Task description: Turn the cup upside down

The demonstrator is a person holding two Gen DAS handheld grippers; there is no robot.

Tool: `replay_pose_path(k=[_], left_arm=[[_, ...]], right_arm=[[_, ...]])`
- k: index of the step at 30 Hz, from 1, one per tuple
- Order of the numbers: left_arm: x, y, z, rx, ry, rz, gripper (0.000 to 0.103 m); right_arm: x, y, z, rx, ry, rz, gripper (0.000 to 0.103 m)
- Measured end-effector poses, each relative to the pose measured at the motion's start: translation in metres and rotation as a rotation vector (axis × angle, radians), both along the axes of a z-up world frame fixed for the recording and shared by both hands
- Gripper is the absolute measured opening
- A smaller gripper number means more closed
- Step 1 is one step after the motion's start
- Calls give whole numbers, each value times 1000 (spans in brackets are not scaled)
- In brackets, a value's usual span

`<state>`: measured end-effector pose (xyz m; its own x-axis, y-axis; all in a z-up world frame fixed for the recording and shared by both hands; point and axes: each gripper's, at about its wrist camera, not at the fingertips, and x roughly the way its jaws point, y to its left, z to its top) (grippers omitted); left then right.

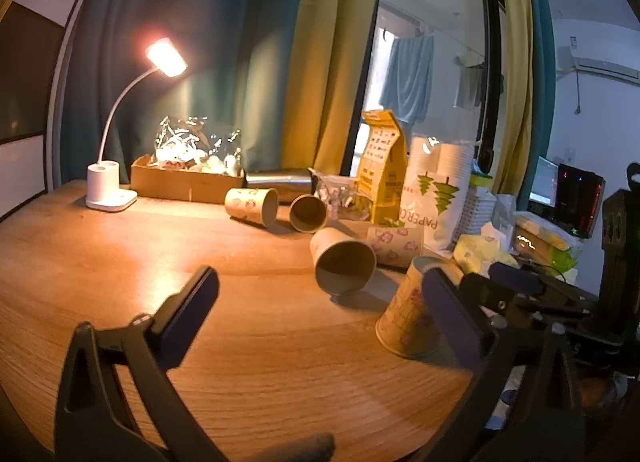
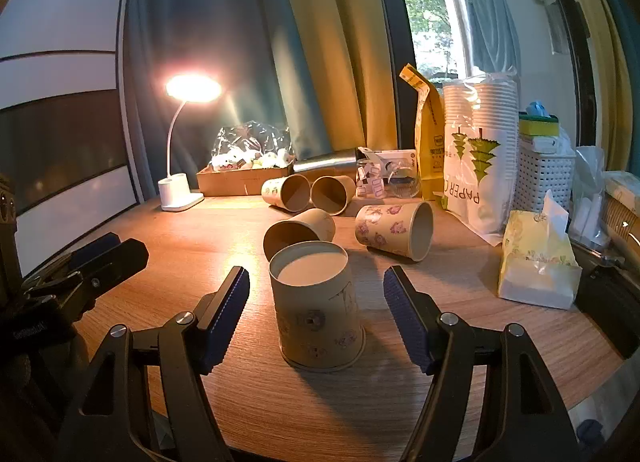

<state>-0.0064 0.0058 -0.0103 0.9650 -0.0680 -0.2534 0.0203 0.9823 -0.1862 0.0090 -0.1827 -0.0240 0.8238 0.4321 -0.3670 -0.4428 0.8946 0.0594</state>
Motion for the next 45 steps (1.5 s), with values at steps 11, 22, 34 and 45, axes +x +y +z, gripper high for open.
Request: replay_pose_path(k=[11,22,34,45], left_arm=[[3,-3,-2,10,12,0,103],[6,-4,-4,3,25,3,102],[7,-5,-4,2,33,13,103],[7,-8,-2,6,24,0,103]], right_arm=[[1,0,-2,1,7,0,73],[1,-2,-4,6,16,0,73],[1,-2,-3,7,16,-1,73],[2,-3,-3,8,18,0,73]])
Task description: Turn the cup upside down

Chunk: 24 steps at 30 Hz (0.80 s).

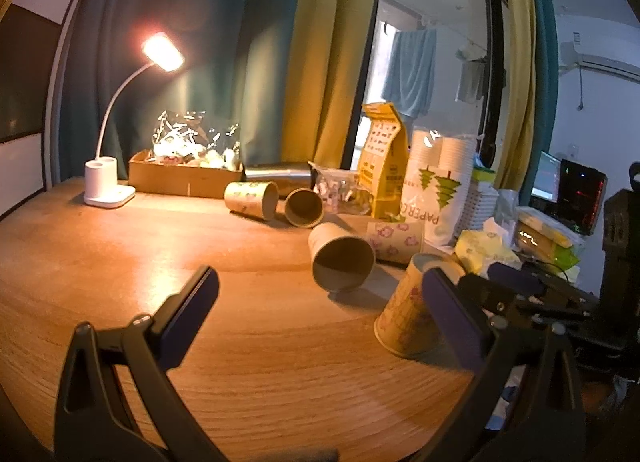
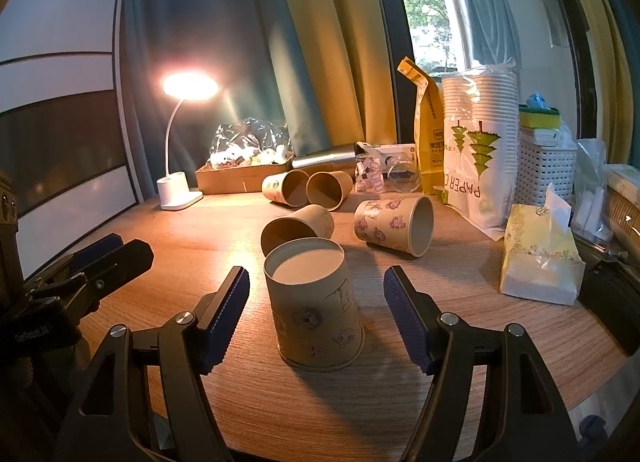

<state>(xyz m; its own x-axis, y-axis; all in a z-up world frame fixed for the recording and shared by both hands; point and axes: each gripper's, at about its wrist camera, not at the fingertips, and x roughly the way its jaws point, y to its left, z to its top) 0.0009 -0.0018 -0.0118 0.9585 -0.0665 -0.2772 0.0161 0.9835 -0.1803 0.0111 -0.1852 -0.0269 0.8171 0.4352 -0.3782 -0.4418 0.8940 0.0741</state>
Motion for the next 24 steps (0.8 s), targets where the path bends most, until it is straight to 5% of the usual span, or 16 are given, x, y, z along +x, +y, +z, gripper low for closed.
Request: replay_pose_path(k=[24], left_arm=[[0,0,1,6,2,2,102]], right_arm=[[1,-1,0,2,1,0,73]])
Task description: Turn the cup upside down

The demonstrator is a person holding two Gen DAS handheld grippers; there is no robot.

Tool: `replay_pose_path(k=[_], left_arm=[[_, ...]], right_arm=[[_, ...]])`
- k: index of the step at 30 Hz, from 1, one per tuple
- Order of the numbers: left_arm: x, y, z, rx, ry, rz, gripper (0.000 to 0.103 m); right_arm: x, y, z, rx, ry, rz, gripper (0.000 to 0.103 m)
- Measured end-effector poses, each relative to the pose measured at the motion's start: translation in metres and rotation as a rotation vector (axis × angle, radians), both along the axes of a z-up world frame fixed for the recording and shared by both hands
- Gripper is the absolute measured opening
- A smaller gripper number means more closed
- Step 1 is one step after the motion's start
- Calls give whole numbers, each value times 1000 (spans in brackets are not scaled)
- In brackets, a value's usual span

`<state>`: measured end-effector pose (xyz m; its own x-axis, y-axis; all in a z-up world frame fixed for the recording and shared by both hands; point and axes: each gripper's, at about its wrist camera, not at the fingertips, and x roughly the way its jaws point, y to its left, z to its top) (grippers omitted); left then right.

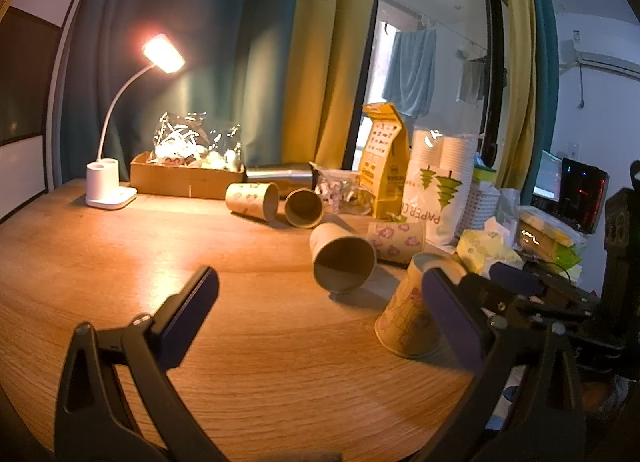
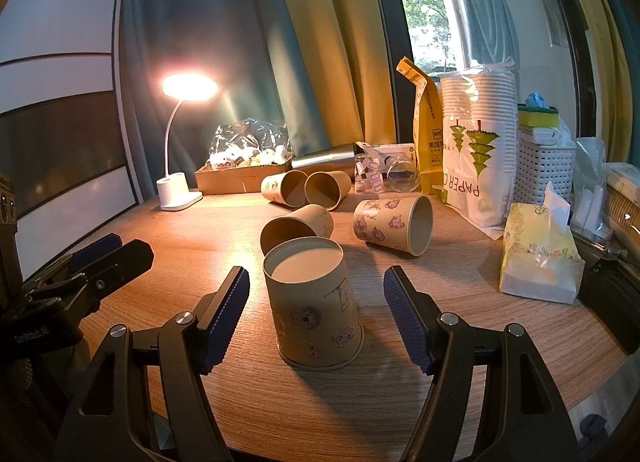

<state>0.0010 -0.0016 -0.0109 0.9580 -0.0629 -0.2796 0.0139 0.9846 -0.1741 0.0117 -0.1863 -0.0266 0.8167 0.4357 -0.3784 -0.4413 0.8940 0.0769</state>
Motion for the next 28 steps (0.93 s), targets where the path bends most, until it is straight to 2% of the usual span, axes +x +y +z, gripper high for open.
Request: replay_pose_path(k=[28], left_arm=[[0,0,1,11,-12,0,102]], right_arm=[[1,-2,0,1,3,1,73]])
